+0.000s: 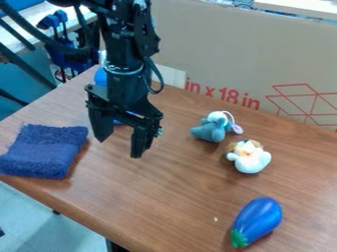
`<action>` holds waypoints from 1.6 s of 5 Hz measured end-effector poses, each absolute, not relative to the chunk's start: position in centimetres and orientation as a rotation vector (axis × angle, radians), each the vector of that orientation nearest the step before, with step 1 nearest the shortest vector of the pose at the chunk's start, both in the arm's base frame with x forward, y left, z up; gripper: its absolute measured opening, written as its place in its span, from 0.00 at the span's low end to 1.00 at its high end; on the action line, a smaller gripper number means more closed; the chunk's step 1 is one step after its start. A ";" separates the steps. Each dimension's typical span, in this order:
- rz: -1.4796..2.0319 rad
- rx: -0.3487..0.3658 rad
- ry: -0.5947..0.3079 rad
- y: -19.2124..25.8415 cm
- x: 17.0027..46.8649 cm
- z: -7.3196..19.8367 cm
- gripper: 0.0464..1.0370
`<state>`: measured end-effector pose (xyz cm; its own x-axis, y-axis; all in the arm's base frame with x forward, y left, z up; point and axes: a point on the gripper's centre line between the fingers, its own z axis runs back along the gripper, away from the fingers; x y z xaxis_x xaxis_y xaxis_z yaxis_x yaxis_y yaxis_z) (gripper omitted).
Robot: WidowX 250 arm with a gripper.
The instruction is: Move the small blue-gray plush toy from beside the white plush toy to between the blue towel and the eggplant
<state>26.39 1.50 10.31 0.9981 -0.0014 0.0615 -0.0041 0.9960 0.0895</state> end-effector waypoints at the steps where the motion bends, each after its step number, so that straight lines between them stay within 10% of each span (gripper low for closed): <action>1: 0.002 0.088 -0.037 1.5 26.2 9.7 0.96; 5: 0.152 -0.074 -0.295 -2.1 36.7 9.4 0.96; 8: 0.278 -0.175 -0.245 -4.1 40.4 7.9 0.96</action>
